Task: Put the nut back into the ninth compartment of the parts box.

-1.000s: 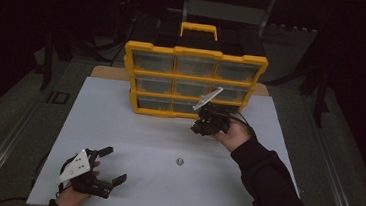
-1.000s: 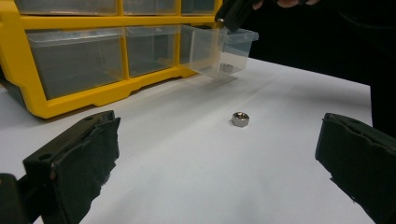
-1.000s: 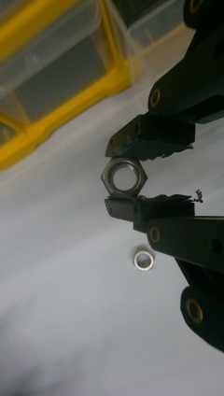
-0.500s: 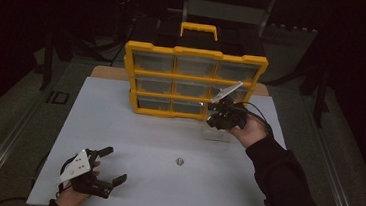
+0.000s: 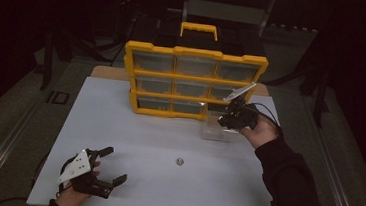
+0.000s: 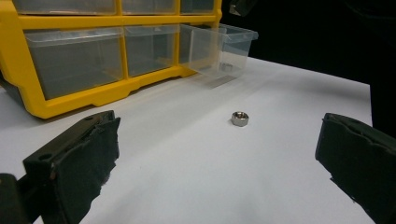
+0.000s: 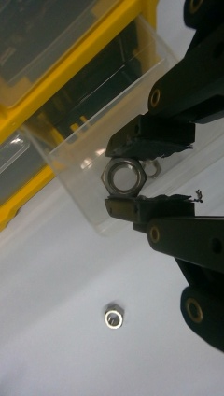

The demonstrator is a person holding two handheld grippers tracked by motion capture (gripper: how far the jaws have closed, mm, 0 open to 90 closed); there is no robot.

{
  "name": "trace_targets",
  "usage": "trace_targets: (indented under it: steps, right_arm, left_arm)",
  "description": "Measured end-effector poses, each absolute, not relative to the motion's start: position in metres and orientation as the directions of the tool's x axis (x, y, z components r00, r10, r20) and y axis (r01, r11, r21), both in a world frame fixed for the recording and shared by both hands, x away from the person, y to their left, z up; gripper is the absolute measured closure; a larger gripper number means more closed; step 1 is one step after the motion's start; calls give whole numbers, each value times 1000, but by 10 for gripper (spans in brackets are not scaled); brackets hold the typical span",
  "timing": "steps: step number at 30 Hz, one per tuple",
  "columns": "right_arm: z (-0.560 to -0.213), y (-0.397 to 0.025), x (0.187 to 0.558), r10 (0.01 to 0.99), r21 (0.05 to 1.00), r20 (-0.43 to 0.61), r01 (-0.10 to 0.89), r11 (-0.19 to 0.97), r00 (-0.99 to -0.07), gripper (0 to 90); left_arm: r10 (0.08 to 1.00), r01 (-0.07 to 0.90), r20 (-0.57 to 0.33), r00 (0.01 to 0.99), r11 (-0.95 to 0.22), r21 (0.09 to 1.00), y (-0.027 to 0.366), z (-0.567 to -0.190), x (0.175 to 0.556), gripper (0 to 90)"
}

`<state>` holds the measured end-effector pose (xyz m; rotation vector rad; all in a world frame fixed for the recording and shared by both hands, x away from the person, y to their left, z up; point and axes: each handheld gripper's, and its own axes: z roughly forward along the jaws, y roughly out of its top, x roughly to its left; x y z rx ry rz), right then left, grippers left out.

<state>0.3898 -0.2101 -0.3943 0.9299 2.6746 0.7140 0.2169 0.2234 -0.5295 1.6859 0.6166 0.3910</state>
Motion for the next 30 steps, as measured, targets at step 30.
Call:
trace_targets:
  steps: [30]
  right_arm:
    - [-440, -197, 428, 682, 440, -7, 611, 658, -731, 703]
  left_arm:
    - [593, 183, -77, 802, -121, 976, 224, -530, 217, 0]
